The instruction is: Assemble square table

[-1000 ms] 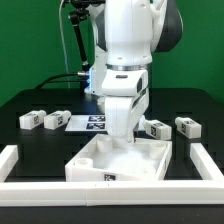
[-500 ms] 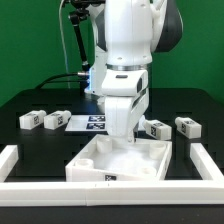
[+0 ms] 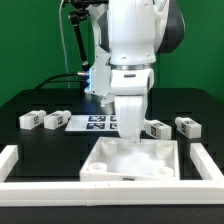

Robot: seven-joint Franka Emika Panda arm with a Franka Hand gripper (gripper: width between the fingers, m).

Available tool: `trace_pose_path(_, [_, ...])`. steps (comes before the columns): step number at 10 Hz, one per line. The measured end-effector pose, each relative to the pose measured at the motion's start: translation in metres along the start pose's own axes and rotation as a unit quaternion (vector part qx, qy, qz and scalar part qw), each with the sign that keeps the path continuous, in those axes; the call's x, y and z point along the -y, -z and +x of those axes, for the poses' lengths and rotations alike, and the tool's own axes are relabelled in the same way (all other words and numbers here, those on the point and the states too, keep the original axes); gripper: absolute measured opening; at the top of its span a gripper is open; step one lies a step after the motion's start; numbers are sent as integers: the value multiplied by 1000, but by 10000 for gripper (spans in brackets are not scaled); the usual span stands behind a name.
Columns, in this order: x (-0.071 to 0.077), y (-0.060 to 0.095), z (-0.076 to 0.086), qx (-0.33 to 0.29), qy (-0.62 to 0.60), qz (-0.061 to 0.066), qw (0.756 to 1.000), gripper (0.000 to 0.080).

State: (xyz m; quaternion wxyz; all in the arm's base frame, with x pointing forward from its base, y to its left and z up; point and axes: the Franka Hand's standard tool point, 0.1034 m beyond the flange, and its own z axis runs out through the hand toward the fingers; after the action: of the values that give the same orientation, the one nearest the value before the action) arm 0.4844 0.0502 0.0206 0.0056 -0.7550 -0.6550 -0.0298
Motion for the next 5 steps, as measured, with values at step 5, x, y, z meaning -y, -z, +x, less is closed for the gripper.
trace_pose_path(5, [-3,-1,8,-2,24,-2,1000,57])
